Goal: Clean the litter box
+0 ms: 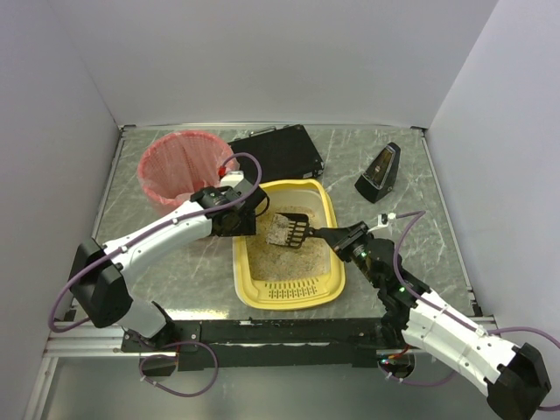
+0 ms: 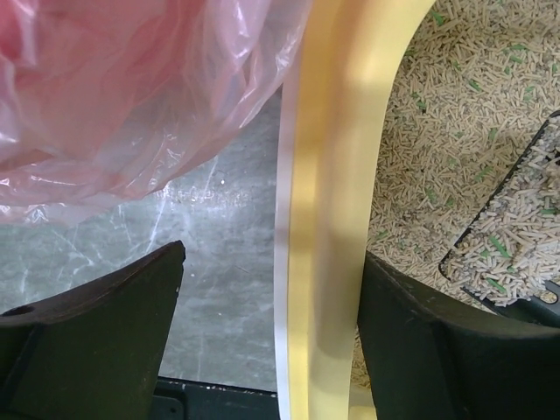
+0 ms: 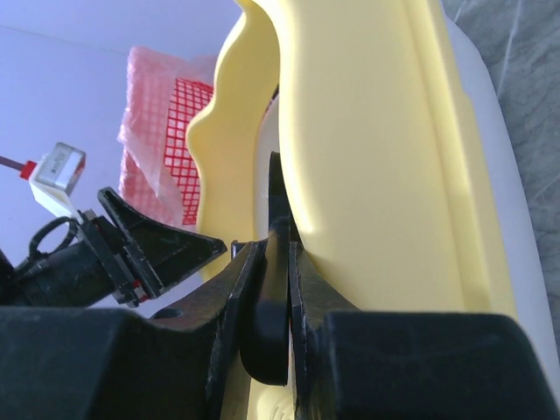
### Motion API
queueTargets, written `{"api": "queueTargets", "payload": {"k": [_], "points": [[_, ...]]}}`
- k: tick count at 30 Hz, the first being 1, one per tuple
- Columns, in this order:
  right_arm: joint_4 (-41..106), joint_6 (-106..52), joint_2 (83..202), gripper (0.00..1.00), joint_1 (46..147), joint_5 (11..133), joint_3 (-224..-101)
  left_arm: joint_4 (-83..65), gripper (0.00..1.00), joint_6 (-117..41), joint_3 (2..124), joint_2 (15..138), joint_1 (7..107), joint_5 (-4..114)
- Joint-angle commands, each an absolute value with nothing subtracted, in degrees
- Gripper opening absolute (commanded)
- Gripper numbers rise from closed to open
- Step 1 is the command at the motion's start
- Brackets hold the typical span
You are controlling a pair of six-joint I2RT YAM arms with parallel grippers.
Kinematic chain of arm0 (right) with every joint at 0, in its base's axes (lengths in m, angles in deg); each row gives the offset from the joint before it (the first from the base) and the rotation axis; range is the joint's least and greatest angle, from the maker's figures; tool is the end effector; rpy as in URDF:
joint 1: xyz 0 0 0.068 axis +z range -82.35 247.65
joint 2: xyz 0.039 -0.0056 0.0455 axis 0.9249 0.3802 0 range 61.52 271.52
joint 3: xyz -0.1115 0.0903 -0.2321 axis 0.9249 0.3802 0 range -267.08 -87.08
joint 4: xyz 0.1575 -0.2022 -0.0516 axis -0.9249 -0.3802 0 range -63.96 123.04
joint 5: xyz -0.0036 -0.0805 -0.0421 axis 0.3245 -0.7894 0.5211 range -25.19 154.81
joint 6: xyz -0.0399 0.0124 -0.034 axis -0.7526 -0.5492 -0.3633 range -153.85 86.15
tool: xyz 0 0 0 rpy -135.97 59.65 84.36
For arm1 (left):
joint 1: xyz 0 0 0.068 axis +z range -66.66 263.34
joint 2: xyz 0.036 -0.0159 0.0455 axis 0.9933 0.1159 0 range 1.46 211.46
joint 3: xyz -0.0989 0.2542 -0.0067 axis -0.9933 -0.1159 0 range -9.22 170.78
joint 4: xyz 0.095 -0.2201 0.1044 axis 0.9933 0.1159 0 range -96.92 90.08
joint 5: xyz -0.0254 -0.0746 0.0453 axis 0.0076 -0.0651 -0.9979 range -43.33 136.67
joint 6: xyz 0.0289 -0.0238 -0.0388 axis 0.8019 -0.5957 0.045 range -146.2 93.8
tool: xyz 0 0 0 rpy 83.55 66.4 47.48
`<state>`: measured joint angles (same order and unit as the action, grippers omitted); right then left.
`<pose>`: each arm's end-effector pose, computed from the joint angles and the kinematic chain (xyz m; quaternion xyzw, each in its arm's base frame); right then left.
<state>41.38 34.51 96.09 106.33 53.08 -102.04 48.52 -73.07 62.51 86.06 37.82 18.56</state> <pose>0.1296 0.0945 0.2163 0.2596 0.7268 0.4603 0.4387 0.2127 -0.1924 0.2825 -0.0569 0.9521 0.0334 0.2985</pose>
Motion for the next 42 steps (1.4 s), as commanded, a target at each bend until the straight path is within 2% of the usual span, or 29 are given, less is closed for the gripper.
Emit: {"api": "queueTargets", "payload": {"k": [1, 4, 5, 10, 17, 21, 25, 29, 37, 42], "points": [[43.8, 34.8, 94.0, 0.00, 106.0, 52.9, -103.7, 51.9, 0.81, -70.4, 65.2, 84.5, 38.0, 16.3], [42.1, 34.1, 92.5, 0.00, 106.0, 51.7, -104.0, 51.7, 0.78, -69.4, 66.3, 86.0, 38.0, 16.4], [41.7, 34.3, 92.2, 0.00, 106.0, 51.6, -104.0, 51.1, 0.70, -68.1, 67.3, 86.5, 38.0, 17.9], [40.7, 35.1, 91.1, 0.00, 106.0, 51.1, -102.9, 54.1, 0.62, -65.3, 71.2, 91.6, 37.7, 18.3], [40.7, 34.9, 91.0, 0.00, 105.9, 51.1, -102.6, 53.6, 0.66, -65.7, 70.4, 91.3, 37.6, 20.0], [40.7, 34.5, 91.1, 0.00, 105.9, 51.1, -103.1, 51.8, 0.62, -66.3, 68.7, 91.3, 37.6, 20.6], [40.2, 34.7, 91.1, 0.00, 105.8, 50.8, -103.1, 51.7, 0.47, -66.0, 69.6, 93.0, 37.5, 20.5], [40.2, 34.4, 90.8, 0.00, 105.8, 51.0, -103.3, 51.3, 0.37, -65.6, 70.6, 93.5, 37.4, 20.7], [40.8, 34.8, 89.8, 0.00, 105.7, 50.9, -102.2, 49.1, 0.28, -64.6, 71.8, 94.2, 37.2, 20.8], [39.9, 34.5, 89.6, 0.00, 105.6, 50.7, -102.4, 48.2, 0.28, -62.6, 73.0, 94.9, 36.5, 21.3]]}}
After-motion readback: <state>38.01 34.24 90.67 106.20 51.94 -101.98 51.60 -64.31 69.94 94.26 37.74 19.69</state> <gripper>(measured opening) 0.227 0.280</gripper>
